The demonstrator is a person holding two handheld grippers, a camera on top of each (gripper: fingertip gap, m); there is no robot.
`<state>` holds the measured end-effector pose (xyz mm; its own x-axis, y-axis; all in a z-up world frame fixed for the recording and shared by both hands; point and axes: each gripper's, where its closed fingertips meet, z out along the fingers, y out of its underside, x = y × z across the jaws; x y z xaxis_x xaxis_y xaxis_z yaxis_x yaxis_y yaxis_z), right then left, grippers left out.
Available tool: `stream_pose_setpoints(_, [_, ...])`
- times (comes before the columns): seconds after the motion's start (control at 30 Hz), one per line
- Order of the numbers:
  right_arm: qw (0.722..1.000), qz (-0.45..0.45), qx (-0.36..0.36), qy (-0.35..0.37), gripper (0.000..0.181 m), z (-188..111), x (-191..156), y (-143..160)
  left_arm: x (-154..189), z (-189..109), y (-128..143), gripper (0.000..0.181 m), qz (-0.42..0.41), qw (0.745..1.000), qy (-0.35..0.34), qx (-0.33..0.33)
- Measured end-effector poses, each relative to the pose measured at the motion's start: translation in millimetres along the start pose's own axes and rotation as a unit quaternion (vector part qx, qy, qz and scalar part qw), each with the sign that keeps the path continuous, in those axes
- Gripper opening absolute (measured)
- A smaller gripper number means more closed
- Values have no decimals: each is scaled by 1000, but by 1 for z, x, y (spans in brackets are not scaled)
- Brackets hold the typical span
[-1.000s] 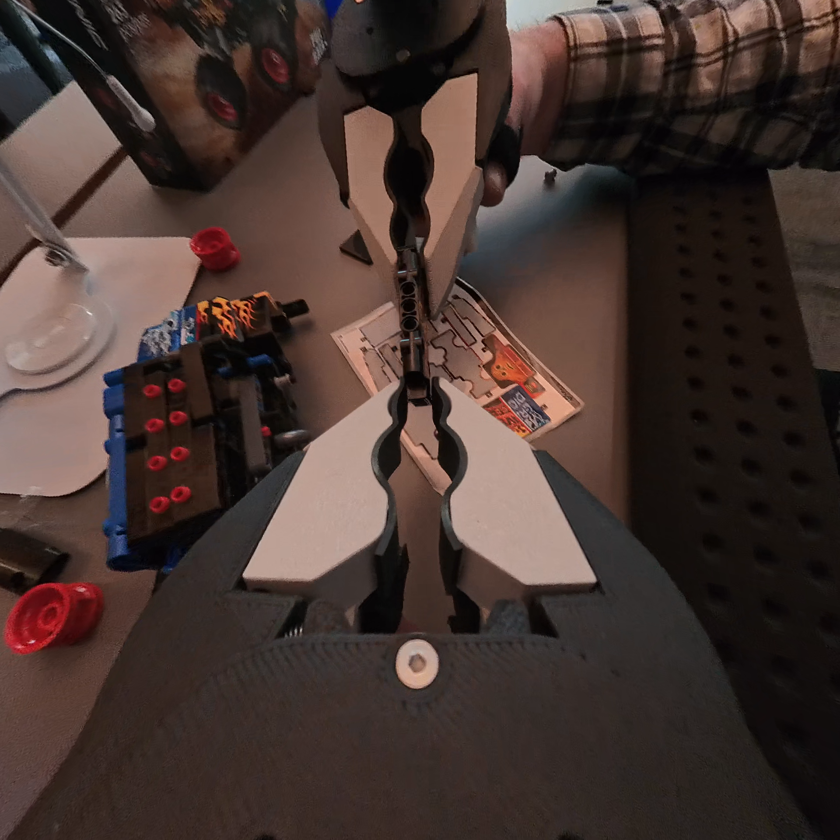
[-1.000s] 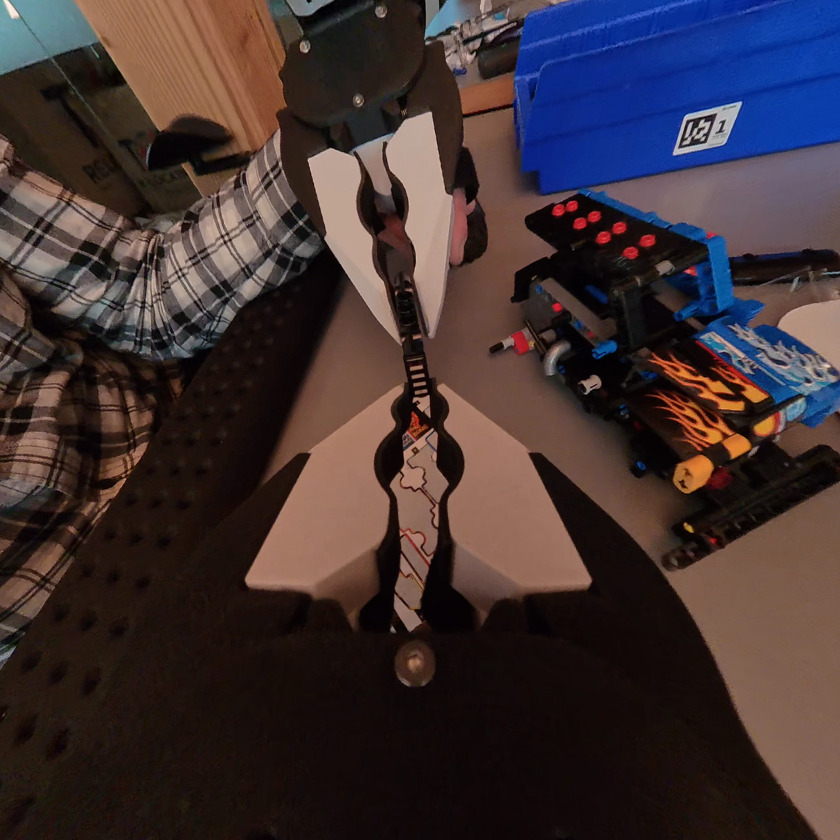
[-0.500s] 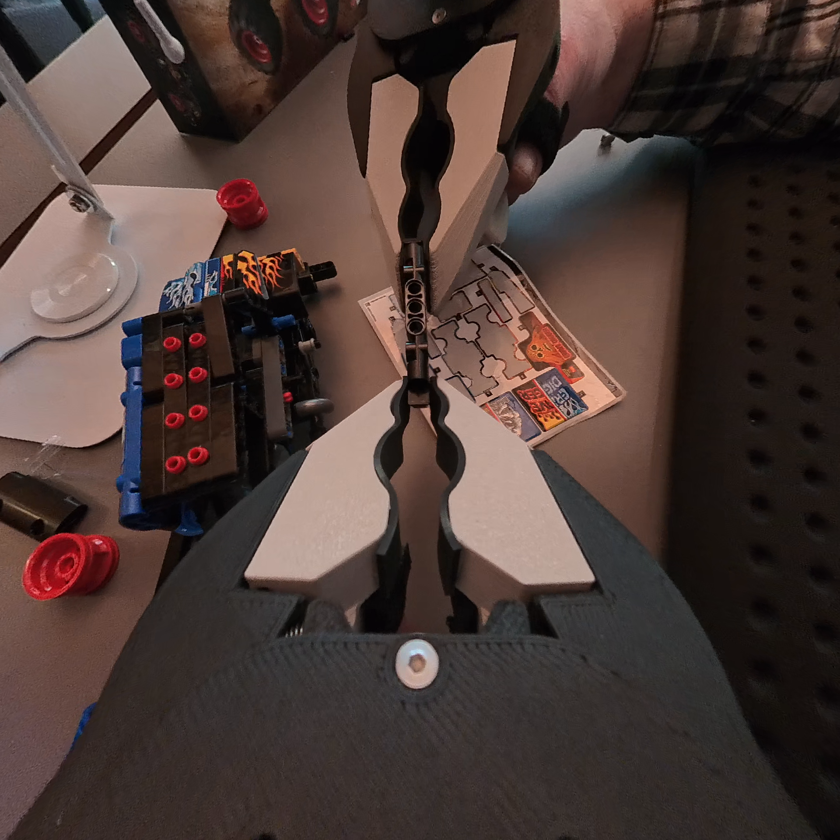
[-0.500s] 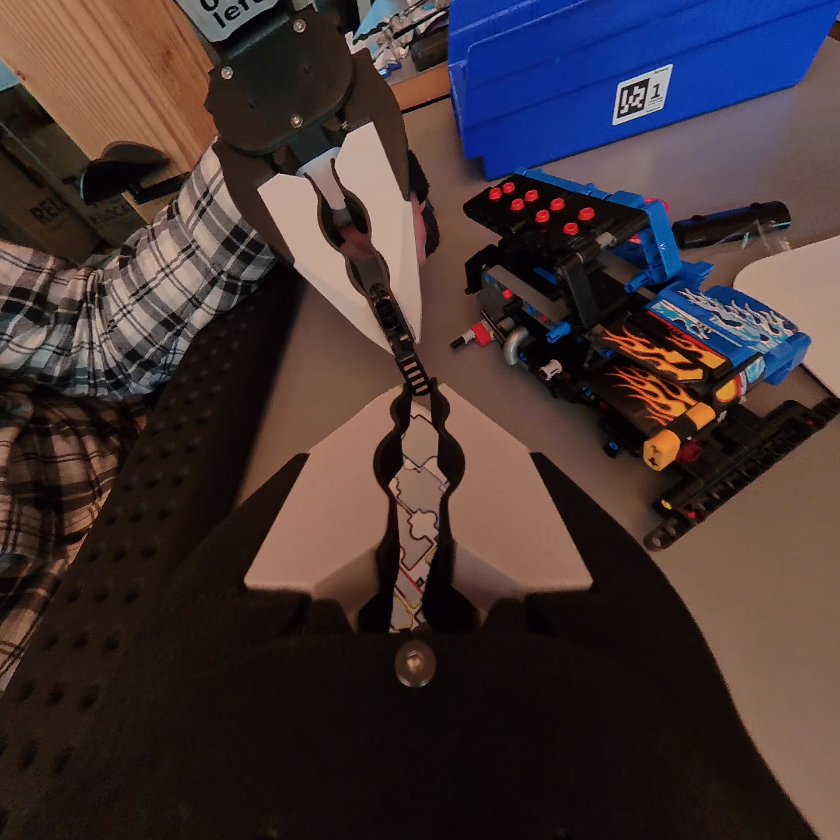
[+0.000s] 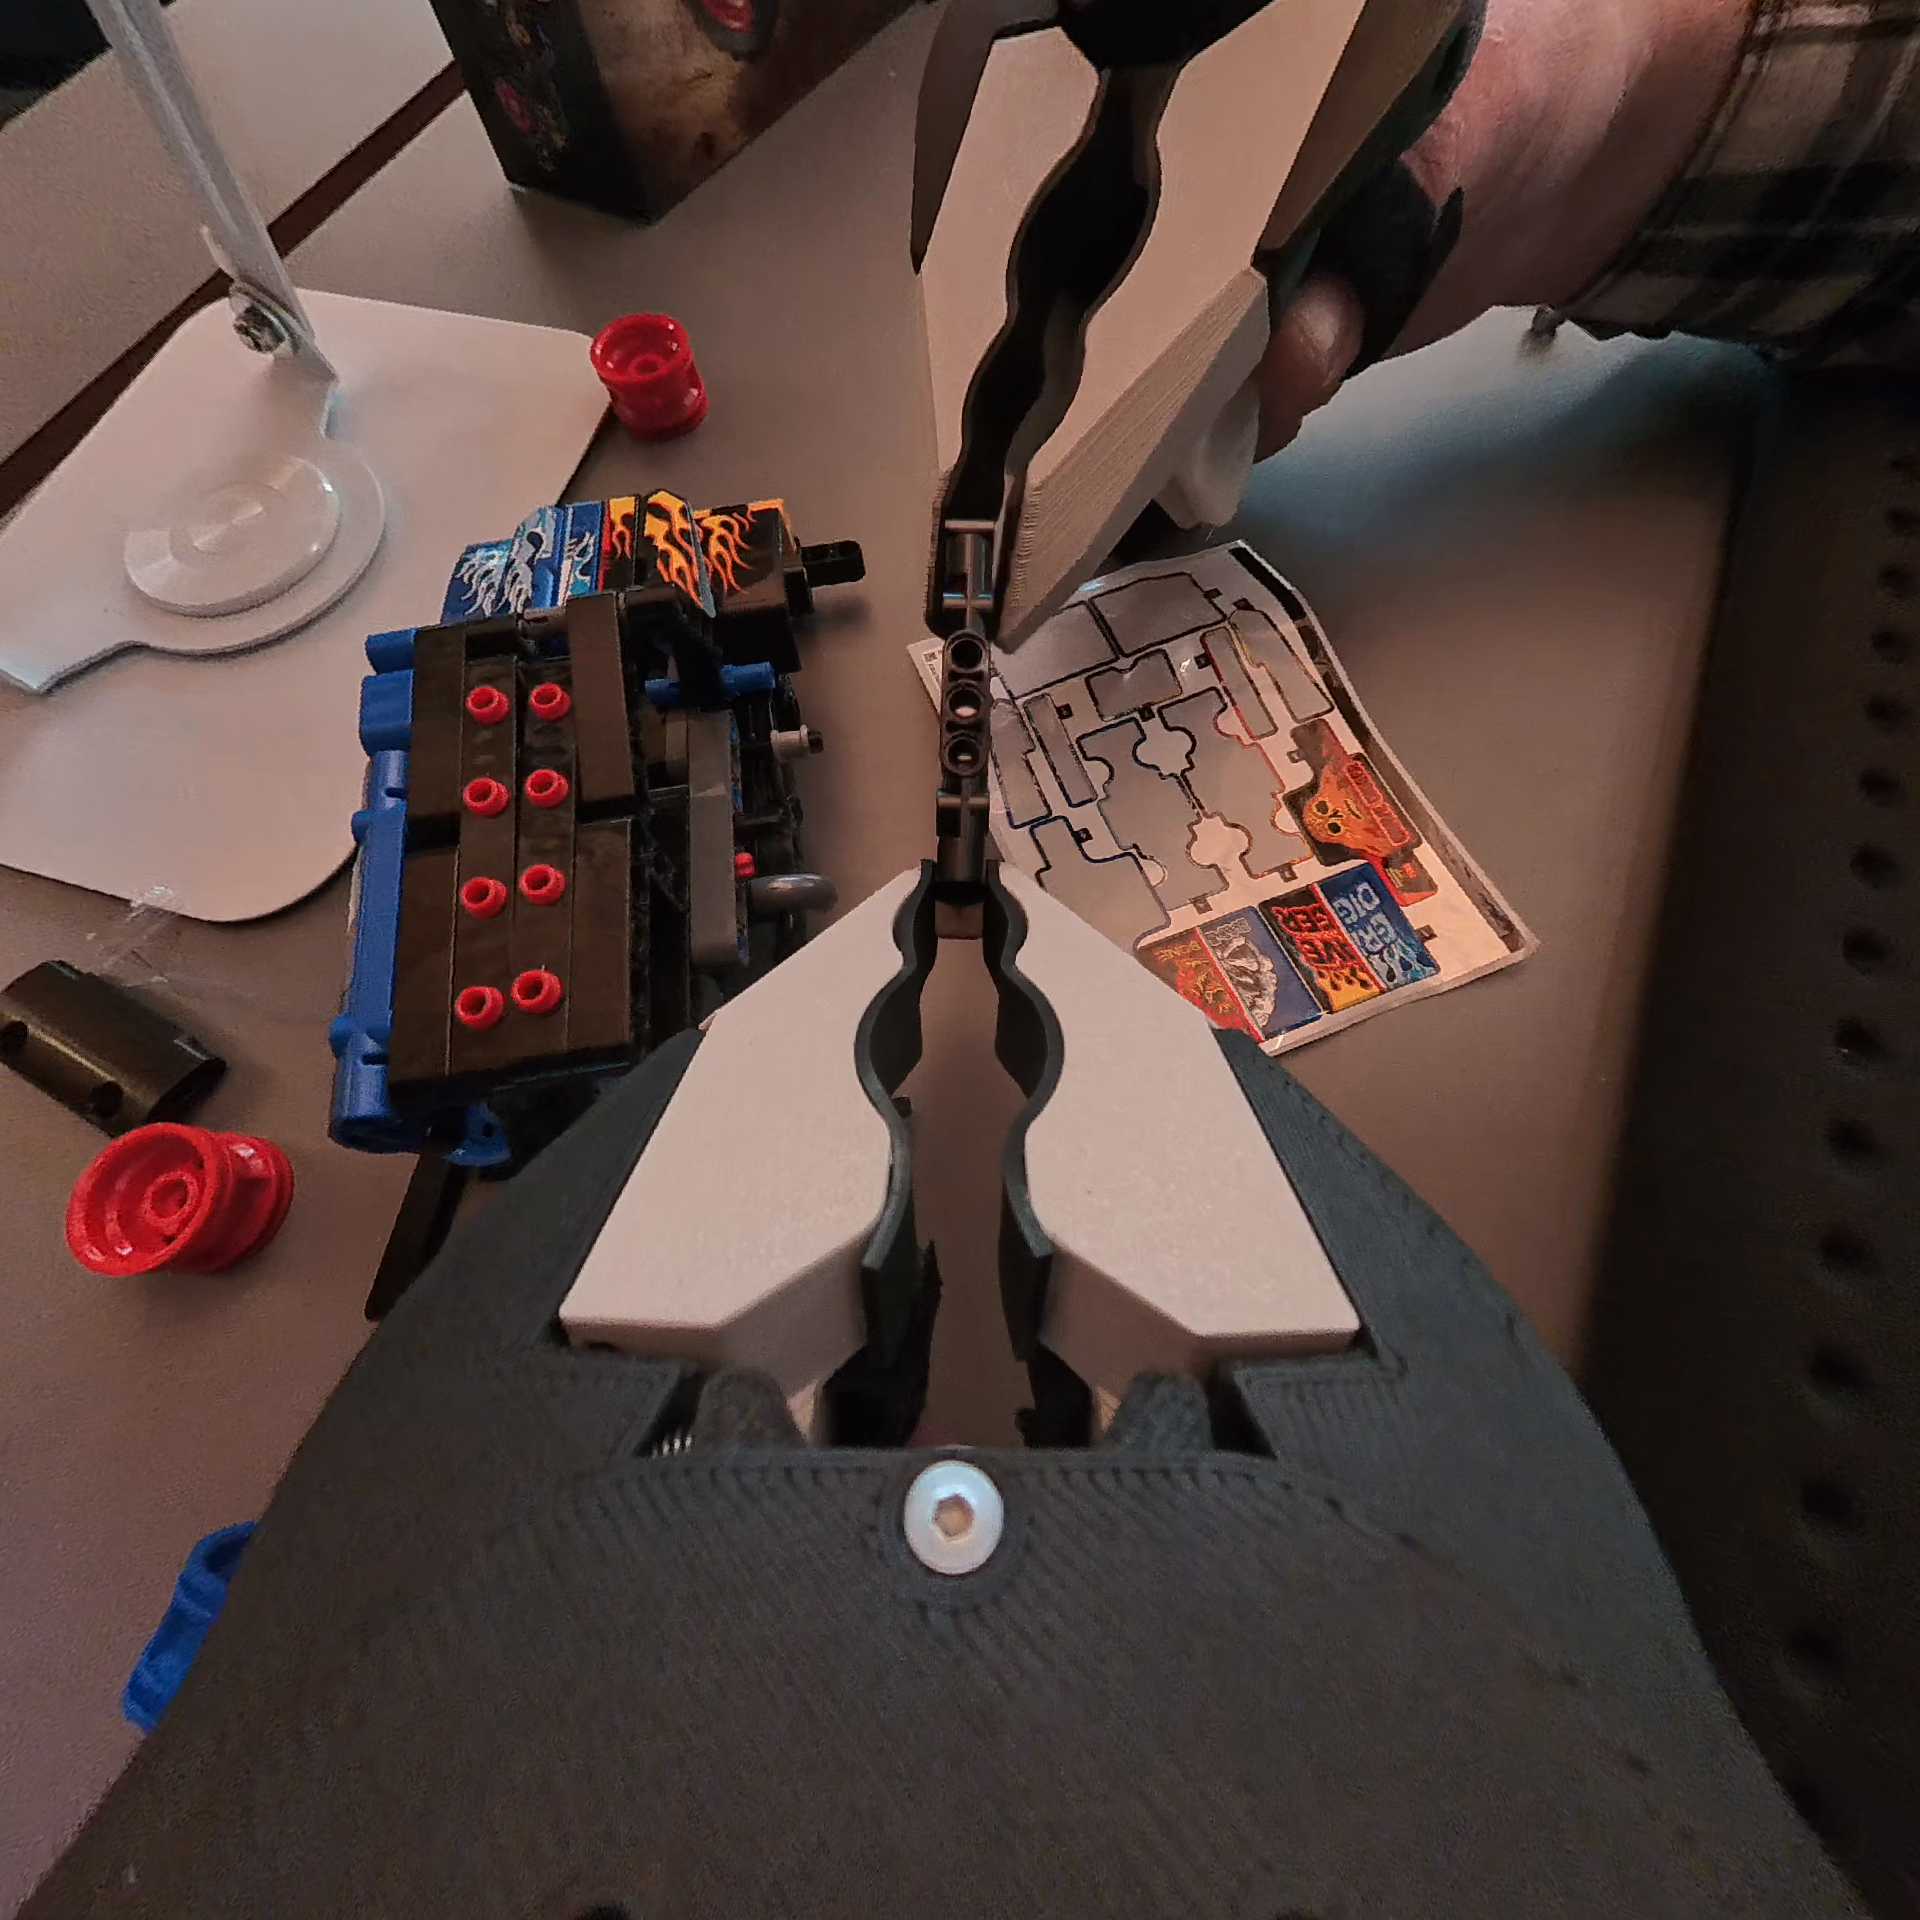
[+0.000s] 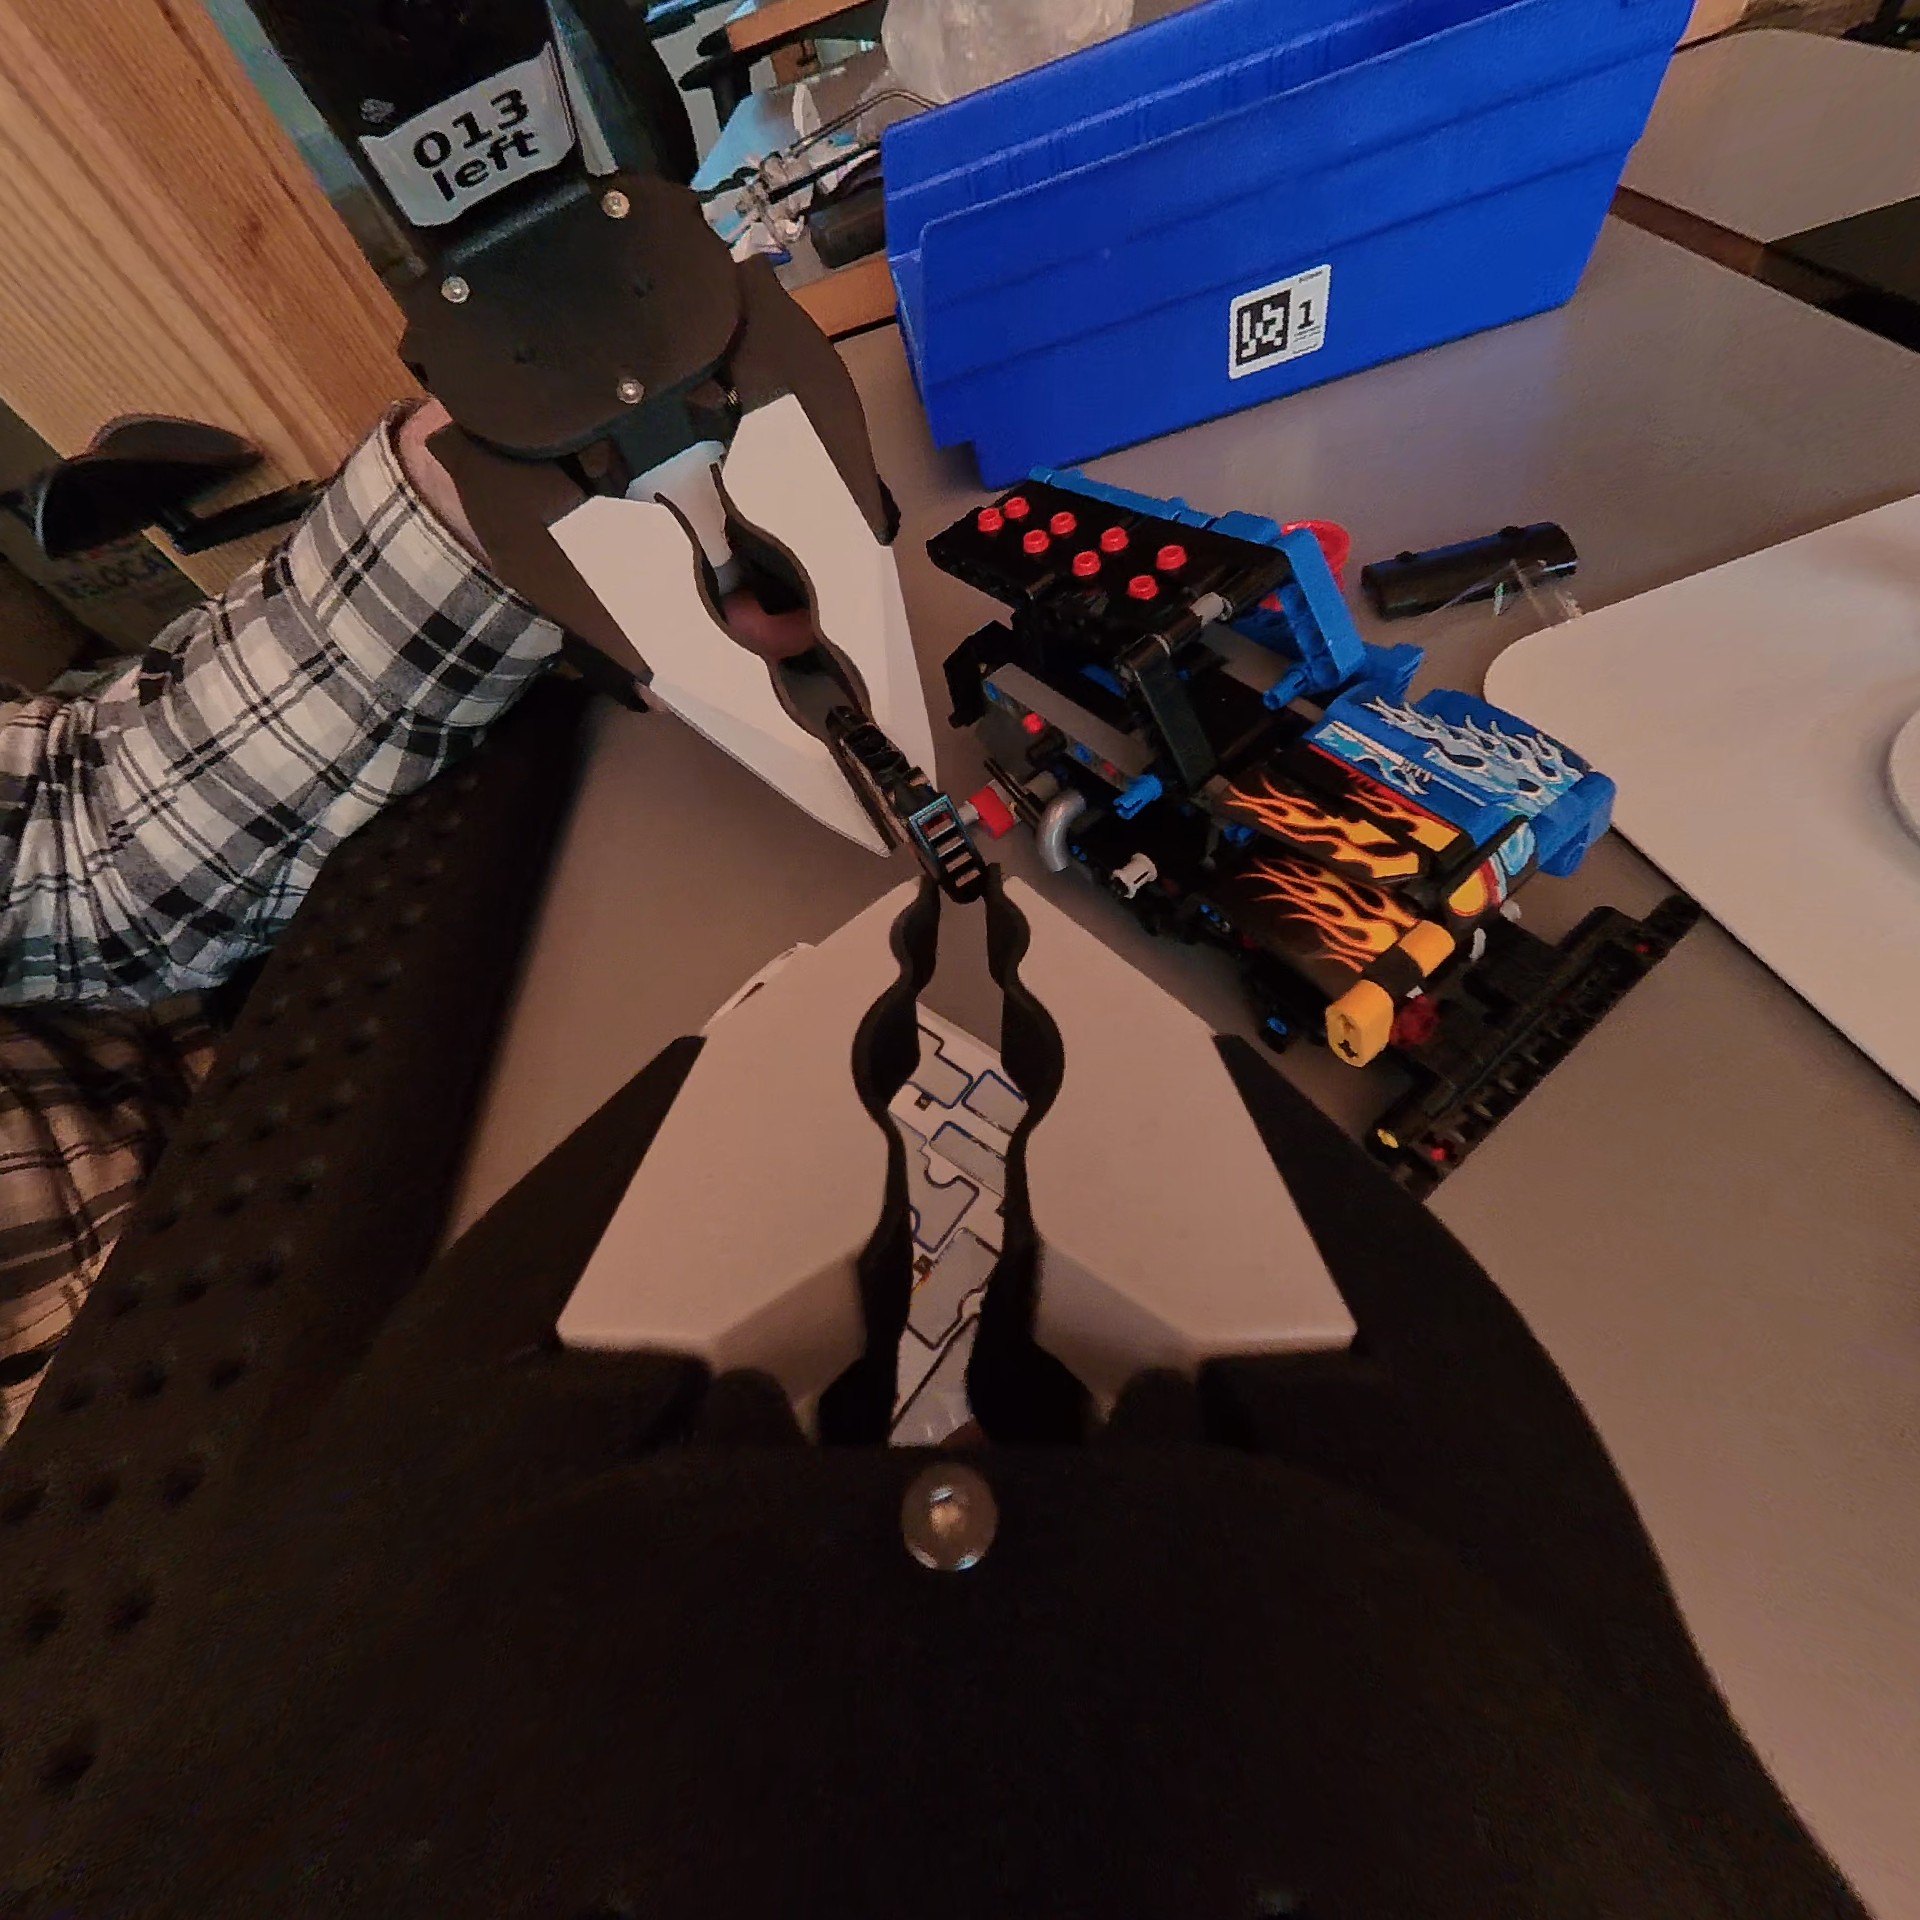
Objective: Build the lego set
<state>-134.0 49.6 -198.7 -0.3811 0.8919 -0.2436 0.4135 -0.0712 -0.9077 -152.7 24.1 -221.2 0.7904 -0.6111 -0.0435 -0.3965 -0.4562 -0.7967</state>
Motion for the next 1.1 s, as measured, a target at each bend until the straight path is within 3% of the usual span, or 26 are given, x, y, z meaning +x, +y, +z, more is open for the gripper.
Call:
stream_pose_setpoints(0.2, [1000,3,-17,17,6,5,7,5,-8,5,8,8,6,999,-30,-29])
stream_pose_setpoints(0.33, [1000,13,-9,19,6,5,13,3,-14,1,8,24,22,997,-61,-34])
stream_pose_setpoints(0.6, [999,32,-5,17,6,4,19,4,-18,-26,-13,27,54,995,-82,34])
stream_pose_setpoints(0.73, [999,40,-14,23,6,8,22,8,-37,-46,-35,61,57,983,-147,96])
stream_pose_setpoints(0.93, [998,48,-19,44,6,9,28,9,-50,-25,-17,80,62,981,-179,32])
stream_pose_setpoints(1.1, [997,61,-15,55,6,9,32,9,-59,-18,-9,77,45,980,-192,12])
